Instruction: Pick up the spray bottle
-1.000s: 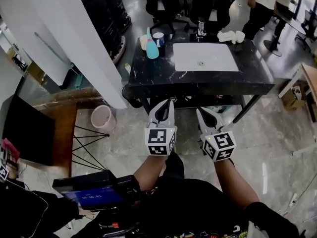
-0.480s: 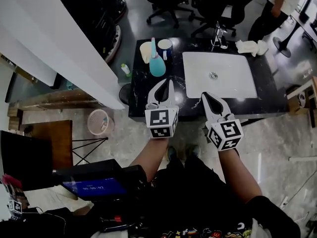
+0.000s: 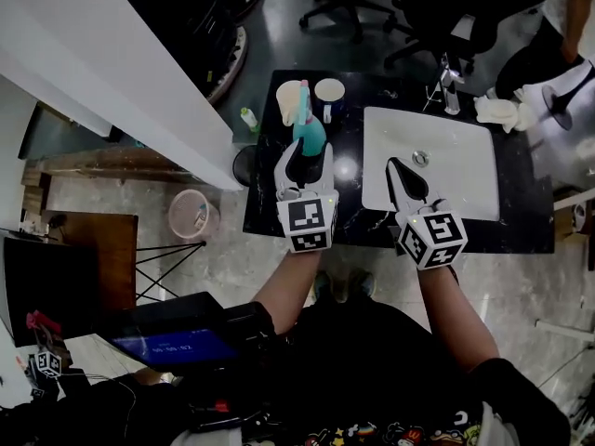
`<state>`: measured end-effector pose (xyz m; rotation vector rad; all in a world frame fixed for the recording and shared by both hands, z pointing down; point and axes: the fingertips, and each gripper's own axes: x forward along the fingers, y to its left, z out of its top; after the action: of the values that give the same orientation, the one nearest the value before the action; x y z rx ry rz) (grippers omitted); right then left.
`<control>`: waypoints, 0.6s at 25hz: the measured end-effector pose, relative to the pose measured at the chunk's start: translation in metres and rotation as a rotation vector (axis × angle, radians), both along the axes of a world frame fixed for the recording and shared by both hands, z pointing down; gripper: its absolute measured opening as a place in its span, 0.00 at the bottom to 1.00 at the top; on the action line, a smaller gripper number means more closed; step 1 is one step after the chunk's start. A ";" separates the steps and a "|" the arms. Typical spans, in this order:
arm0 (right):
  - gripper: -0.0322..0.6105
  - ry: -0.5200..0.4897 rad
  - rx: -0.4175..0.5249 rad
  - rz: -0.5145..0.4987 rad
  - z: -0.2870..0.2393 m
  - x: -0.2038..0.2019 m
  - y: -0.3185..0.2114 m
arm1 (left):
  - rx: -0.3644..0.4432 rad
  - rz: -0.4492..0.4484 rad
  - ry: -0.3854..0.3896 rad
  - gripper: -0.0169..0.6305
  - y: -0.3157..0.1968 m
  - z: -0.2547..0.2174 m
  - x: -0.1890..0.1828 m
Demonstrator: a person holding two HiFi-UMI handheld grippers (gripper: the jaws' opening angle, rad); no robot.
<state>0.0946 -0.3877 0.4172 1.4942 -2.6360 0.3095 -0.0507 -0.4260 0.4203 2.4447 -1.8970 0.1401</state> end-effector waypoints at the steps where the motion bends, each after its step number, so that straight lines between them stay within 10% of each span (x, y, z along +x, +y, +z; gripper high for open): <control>1: 0.09 0.000 -0.004 -0.003 0.002 0.001 -0.005 | 0.002 -0.017 -0.013 0.30 -0.008 0.003 -0.004; 15: 0.09 0.004 -0.047 0.029 0.022 0.024 -0.032 | -0.004 -0.055 -0.074 0.39 -0.073 0.025 -0.012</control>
<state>0.1184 -0.4200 0.4395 1.5180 -2.5871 0.3678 -0.0630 -0.4991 0.4450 2.4140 -1.9890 0.2350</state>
